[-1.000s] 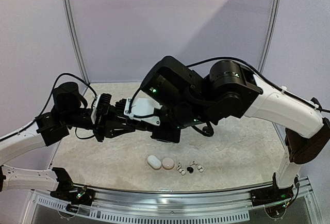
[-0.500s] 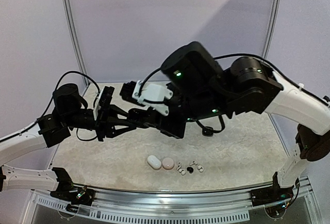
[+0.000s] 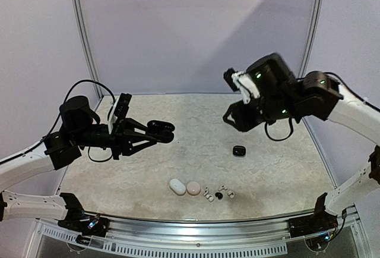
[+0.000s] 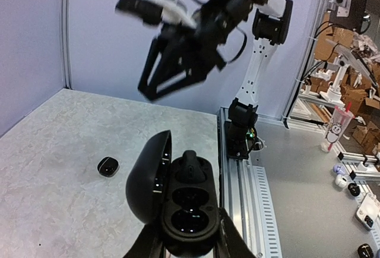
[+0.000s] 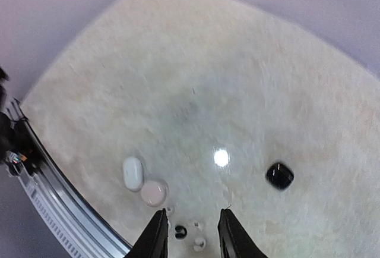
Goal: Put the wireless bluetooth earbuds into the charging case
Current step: Pick up the left earbud from the corner of the board.
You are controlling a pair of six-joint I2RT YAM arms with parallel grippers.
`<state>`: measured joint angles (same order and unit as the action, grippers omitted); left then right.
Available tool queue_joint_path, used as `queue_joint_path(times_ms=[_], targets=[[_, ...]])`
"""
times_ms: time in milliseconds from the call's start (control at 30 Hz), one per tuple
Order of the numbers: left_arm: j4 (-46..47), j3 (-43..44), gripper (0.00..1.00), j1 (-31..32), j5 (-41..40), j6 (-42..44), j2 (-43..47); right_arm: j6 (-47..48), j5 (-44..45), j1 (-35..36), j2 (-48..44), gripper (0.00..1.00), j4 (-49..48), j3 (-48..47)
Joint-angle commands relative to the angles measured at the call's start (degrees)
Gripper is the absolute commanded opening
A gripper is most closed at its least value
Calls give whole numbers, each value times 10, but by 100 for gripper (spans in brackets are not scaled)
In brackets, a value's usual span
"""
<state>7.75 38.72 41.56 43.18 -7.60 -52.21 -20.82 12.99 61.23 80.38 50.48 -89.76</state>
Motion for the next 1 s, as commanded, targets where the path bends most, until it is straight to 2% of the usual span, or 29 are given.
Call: queue_joint_path(times_ms=[0, 167, 300, 667, 967], targets=[[-20, -1, 0, -10, -7, 1, 15, -146, -53, -1, 46, 30, 79, 87], [-27, -2, 0, -11, -5, 3, 22, -210, -122, -1, 105, 23, 50, 155], [-30, -2, 0, -11, -5, 6, 27, -251, -168, -1, 141, 20, -13, 191], [-40, -8, 0, -13, -7, 7, 46, -239, -209, -1, 235, 20, -48, 198], [-28, -12, 0, -14, -6, 1, 48, -239, -208, -1, 249, 14, -56, 217]])
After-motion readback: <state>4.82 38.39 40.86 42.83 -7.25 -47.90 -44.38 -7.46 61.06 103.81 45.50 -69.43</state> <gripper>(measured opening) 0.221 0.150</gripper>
